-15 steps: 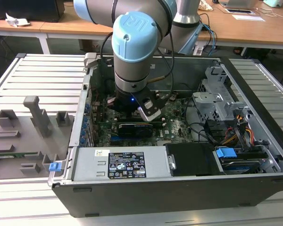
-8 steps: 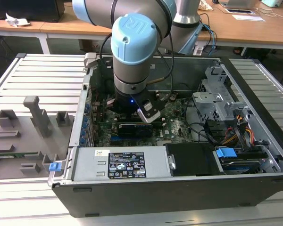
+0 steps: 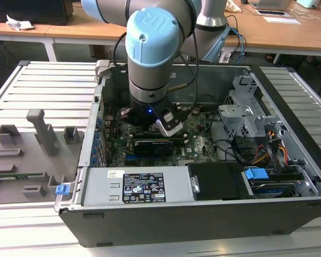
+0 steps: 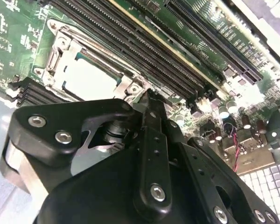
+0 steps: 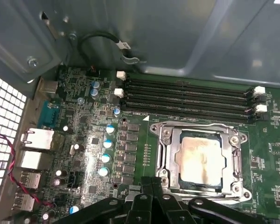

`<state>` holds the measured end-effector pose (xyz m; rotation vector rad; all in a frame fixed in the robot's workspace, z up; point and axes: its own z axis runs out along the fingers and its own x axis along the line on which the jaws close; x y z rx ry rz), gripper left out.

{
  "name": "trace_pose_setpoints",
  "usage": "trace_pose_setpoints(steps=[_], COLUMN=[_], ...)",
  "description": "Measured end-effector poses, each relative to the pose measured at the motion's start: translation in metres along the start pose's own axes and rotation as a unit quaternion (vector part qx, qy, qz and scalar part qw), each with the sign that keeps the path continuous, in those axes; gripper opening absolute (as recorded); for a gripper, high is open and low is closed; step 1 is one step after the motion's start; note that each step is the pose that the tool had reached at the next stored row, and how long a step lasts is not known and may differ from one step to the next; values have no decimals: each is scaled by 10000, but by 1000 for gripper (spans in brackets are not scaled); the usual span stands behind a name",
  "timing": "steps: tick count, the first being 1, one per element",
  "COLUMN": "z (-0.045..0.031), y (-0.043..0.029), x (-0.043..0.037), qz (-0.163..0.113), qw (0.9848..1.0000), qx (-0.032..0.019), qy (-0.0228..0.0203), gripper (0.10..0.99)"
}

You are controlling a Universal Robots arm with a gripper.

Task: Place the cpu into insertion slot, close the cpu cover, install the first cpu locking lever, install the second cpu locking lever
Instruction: 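Install the second cpu locking lever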

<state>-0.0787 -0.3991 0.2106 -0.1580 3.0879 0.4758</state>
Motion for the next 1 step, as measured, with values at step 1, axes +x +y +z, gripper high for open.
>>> trace_pose_setpoints(steps=[1], z=[-19], y=[6], x=[0], qz=[0], qw=[10000], qx=[0], qy=[0], gripper=[110])
